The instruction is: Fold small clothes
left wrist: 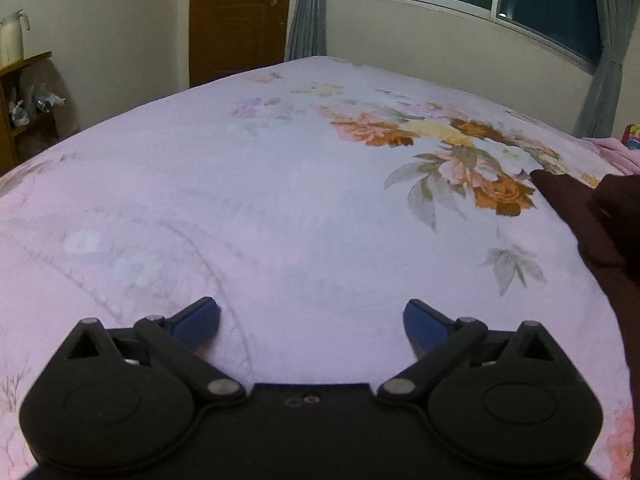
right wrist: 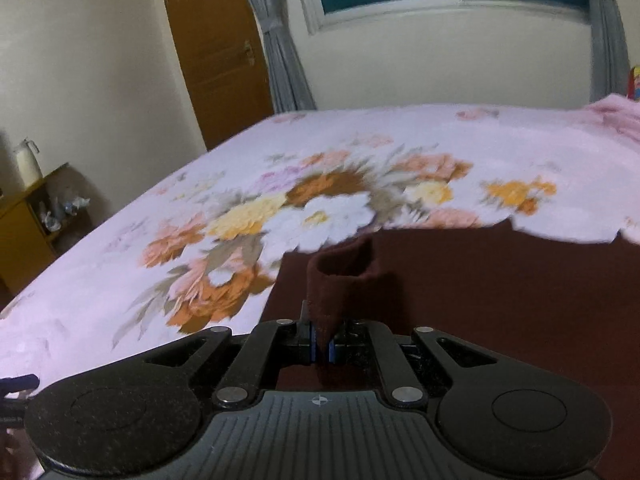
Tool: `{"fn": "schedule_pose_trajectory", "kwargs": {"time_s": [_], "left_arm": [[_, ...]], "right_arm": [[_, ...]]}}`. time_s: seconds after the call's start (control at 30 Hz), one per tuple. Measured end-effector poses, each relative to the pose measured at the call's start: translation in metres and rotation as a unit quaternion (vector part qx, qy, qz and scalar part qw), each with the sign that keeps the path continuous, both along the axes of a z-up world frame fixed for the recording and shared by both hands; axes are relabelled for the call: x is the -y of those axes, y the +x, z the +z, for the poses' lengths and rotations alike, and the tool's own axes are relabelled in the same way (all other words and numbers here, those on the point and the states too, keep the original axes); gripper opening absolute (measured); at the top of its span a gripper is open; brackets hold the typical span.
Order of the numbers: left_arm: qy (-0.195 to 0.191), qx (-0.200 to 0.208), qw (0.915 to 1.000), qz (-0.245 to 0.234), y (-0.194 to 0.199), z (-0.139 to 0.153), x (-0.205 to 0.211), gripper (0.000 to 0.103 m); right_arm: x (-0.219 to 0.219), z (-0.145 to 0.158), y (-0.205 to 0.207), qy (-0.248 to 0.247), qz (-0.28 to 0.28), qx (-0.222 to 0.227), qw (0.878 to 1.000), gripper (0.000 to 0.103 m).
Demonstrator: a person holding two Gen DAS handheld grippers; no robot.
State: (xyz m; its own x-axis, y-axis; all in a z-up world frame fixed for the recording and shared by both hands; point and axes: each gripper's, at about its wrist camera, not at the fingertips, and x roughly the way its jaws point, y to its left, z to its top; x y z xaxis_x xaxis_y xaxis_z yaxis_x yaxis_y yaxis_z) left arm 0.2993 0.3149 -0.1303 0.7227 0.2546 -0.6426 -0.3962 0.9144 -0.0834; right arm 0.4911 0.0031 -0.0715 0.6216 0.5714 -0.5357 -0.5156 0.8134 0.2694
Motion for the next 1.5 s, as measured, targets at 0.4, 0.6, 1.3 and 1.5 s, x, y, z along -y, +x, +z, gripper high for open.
{"fn": "schedule_pose_trajectory", "kwargs": {"time_s": [0.4,0.6,1.3,1.5], "left_arm": [[-0.069,0.038,0.9961,-0.041,0.014,0.012,0.017,0.081],[-0.24,0.08,0.9555,-0.151,0.079,0.017,0.08,0.052],[-0.414,0.067,0.8982,-0.133,0.132,-0.006,0.116,0.03],[-0.426,0.077,0.8924,-0.126,0.142,-0.012,0.116,0.029]], "right_arm": [[0.041,-0.001,-0.05,0.065,-0.004,0.016,0.998,0.088],[0.182,-0.002,-0.088,0.099,-0.159,0.003,0.982,0.049],[0.3,-0.037,-0.111,0.206,-0.27,-0.069,0.938,0.046],[0.304,-0.041,-0.104,0.218,-0.27,-0.087,0.934,0.046]]}}
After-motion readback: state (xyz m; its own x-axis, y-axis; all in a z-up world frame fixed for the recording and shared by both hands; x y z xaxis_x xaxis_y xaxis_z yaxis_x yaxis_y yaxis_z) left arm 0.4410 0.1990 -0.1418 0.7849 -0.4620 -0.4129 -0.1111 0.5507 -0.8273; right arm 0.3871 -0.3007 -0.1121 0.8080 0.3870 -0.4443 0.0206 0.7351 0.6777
